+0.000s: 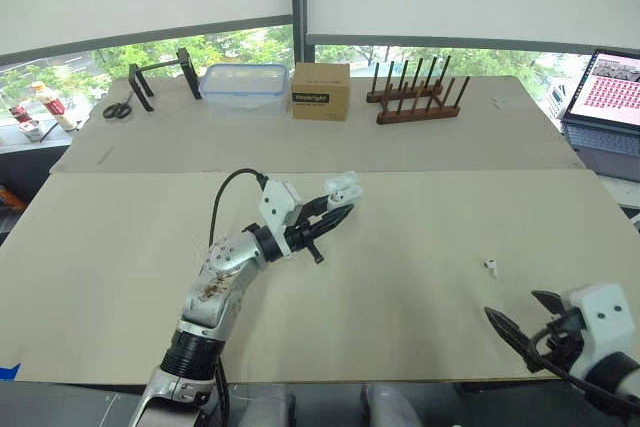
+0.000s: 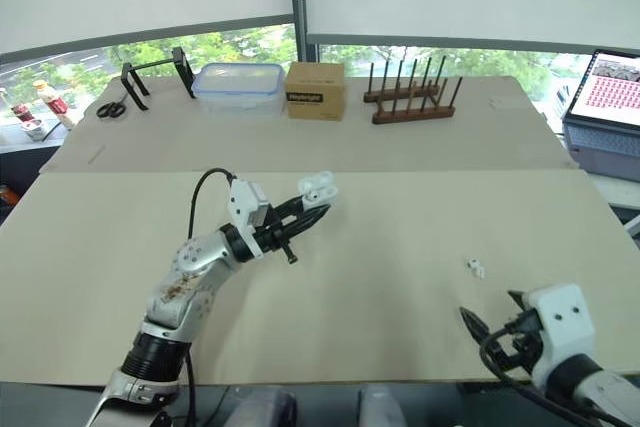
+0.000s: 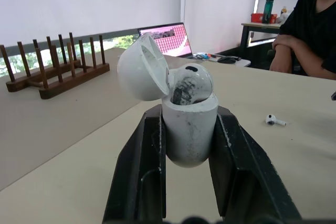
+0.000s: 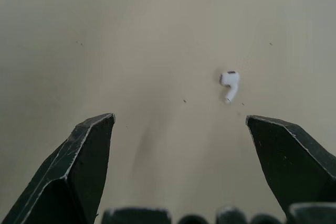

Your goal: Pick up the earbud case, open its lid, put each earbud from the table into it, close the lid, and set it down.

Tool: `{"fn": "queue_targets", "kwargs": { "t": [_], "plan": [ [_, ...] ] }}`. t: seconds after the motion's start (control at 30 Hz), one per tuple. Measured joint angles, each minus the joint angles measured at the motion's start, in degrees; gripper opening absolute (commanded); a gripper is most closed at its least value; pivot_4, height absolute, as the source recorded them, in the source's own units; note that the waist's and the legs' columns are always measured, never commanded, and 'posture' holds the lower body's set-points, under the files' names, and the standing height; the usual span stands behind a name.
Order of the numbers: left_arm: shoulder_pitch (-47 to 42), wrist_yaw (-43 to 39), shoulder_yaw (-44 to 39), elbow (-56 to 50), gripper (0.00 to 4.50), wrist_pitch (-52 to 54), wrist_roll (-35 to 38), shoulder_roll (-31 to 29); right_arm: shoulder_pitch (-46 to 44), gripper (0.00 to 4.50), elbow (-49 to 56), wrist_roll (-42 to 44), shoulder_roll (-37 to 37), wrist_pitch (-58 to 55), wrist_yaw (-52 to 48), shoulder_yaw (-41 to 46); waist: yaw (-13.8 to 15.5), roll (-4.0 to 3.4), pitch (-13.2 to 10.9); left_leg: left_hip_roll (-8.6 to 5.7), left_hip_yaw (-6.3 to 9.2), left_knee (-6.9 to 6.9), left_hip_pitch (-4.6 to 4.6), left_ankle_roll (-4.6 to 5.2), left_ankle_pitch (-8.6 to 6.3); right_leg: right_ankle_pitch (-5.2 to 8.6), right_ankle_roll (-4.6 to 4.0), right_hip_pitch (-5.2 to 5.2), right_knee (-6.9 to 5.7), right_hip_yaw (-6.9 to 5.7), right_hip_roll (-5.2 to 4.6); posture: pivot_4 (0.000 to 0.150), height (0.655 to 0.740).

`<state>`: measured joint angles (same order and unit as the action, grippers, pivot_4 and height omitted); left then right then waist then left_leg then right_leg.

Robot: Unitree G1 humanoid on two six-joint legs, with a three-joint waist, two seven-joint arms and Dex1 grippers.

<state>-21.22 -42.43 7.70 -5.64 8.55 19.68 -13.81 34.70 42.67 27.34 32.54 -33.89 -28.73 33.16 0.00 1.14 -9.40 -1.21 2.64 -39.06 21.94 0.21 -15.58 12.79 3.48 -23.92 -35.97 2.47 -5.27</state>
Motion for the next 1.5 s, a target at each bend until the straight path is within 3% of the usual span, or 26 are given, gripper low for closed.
{"fn": "queue_targets", "kwargs": {
  "t": [0.17,0.6,0.9,0.93,1.27,1.3,1.5],
  "plan": [
    [0.0,0.0,0.0,0.2,0.59,0.0,-0.1,0.0,-3.3,4.50,-2.6,-1.6,0.1,0.2,0.5,0.3,0.0,0.00,0.0,0.00,0.03,0.00,0.01,0.00,0.00,0.00,0.00,-0.01,0.00,0.00,0.00,0.150,0.7400],
    [1.0,0.8,0.2,-0.4,0.59,0.5,-0.2,0.2,-26.7,4.50,-18.5,-5.6,1.6,-5.8,6.1,-12.8,0.3,-0.01,0.0,-0.06,-0.02,-0.01,0.06,0.00,0.00,0.00,-0.01,-0.04,-0.01,-0.04,-0.02,0.150,0.7400],
    [1.7,1.3,0.1,-2.4,0.59,1.9,-0.2,-0.7,-29.2,4.50,-25.9,-8.1,0.4,-2.8,6.8,-14.2,0.4,-0.02,0.0,-0.04,-0.03,-0.01,0.01,0.00,0.01,-0.01,-0.01,-0.02,-0.06,-0.02,-0.01,0.150,0.7400],
    [1.8,1.3,0.1,-2.5,0.59,2.0,-0.2,-0.7,-29.3,3.97,-26.4,-8.1,0.4,-2.5,6.5,-14.2,0.4,-0.01,0.0,-0.04,-0.03,-0.02,-0.01,0.00,0.01,-0.01,-0.01,0.00,-0.05,-0.02,-0.01,0.150,0.7400],
    [1.8,1.4,0.1,-2.6,0.59,2.7,-0.2,-0.8,-29.2,0.58,-23.7,-7.0,-0.7,-7.4,7.0,-14.1,0.6,-0.01,0.0,-0.04,0.02,-0.02,-0.34,0.02,-0.01,0.00,-0.01,0.44,0.08,-0.10,-0.02,0.150,0.7400],
    [1.9,1.4,0.1,-2.6,0.59,2.7,-0.2,-0.8,-29.1,0.35,-23.1,-6.7,-0.7,-8.2,7.1,-13.9,0.6,0.00,0.0,-0.02,0.03,-0.01,-0.38,0.03,-0.01,0.00,-0.01,0.48,0.09,-0.10,-0.01,0.150,0.7400],
    [2.3,1.5,0.1,-2.9,0.59,2.7,-0.2,-0.8,-28.6,0.33,-19.6,-4.7,1.9,-12.3,4.2,-15.0,0.4,-0.01,0.0,-0.01,0.03,0.03,-0.54,0.07,-0.04,0.01,0.00,0.61,0.13,-0.06,-0.01,0.150,0.7400]
  ]
}}
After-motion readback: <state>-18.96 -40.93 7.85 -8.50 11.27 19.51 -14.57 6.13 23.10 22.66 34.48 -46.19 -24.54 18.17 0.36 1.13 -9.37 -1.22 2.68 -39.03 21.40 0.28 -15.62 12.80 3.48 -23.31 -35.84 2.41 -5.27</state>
